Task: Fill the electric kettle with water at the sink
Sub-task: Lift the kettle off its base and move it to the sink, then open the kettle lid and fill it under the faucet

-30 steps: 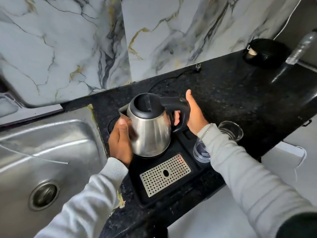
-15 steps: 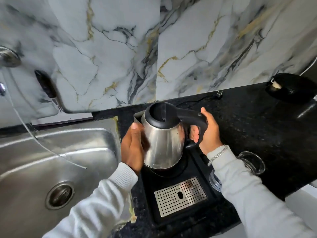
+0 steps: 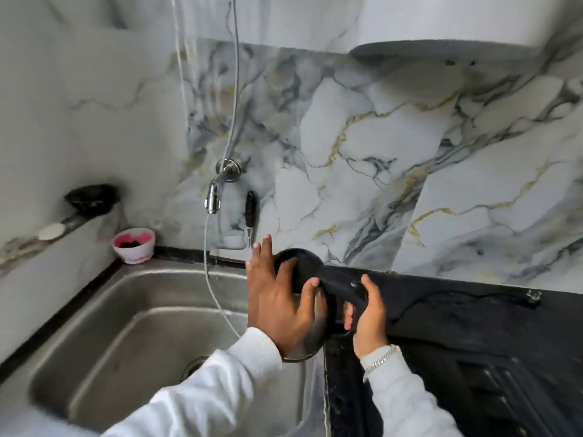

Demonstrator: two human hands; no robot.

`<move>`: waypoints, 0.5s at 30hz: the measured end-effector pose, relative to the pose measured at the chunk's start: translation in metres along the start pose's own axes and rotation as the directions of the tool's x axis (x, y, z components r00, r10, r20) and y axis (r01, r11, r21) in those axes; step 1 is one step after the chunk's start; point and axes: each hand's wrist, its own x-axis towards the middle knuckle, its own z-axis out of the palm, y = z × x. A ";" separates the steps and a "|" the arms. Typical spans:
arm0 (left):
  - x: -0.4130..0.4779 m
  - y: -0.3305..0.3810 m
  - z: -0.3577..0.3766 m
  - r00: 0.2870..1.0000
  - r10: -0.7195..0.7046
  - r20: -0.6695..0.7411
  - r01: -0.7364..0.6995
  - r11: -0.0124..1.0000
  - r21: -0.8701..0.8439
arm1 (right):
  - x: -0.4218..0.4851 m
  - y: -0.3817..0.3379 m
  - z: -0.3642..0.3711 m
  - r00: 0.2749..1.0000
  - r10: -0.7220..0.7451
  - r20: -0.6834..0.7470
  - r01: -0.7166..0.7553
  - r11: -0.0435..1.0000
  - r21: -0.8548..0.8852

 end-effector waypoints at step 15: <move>0.044 -0.029 -0.041 0.892 0.446 0.071 -0.452 0.881 0.140 | 0.009 0.066 0.092 0.990 -0.057 0.133 0.076 0.986 -0.147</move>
